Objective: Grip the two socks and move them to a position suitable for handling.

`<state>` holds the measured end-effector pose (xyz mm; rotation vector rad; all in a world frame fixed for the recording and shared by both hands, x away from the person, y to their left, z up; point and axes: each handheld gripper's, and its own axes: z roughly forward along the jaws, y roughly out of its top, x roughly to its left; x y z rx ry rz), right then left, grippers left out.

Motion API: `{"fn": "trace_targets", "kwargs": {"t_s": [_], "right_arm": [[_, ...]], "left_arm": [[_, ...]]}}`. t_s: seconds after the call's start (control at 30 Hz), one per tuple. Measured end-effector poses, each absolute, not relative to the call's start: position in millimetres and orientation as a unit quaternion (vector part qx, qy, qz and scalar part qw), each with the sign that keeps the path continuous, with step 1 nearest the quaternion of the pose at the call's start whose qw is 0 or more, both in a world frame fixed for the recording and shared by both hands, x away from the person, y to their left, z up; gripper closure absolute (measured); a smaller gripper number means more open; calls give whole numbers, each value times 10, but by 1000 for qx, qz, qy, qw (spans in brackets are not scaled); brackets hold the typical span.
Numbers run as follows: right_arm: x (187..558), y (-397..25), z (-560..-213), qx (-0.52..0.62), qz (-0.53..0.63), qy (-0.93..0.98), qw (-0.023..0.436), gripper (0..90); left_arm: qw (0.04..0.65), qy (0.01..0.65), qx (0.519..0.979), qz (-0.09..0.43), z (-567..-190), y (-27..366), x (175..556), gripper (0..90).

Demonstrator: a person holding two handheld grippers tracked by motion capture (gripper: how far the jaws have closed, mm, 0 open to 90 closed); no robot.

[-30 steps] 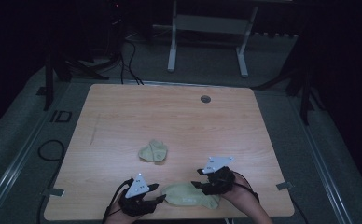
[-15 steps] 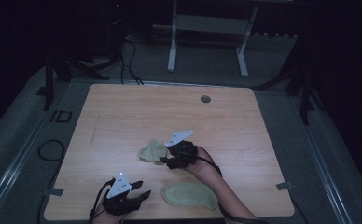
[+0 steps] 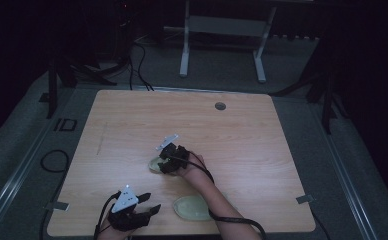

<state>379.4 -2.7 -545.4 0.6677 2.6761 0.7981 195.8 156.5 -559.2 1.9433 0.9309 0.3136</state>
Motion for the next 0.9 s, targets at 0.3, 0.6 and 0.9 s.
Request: {"fn": "trace_targets", "kwargs": {"t_s": [0.3, 0.6, 0.9], "right_arm": [[3765, -12, -5522, 217, 282, 924, 137, 503], [3686, 47, -5523, 198, 271, 927, 167, 776], [3675, -137, -5437, 216, 287, 919, 161, 805]], "left_arm": [[462, 383, 789, 129, -5596, 1576, 1957, 437], [460, 375, 796, 123, -5602, 1546, 1957, 416], [461, 370, 797, 121, -5596, 1526, 1955, 416]]}}
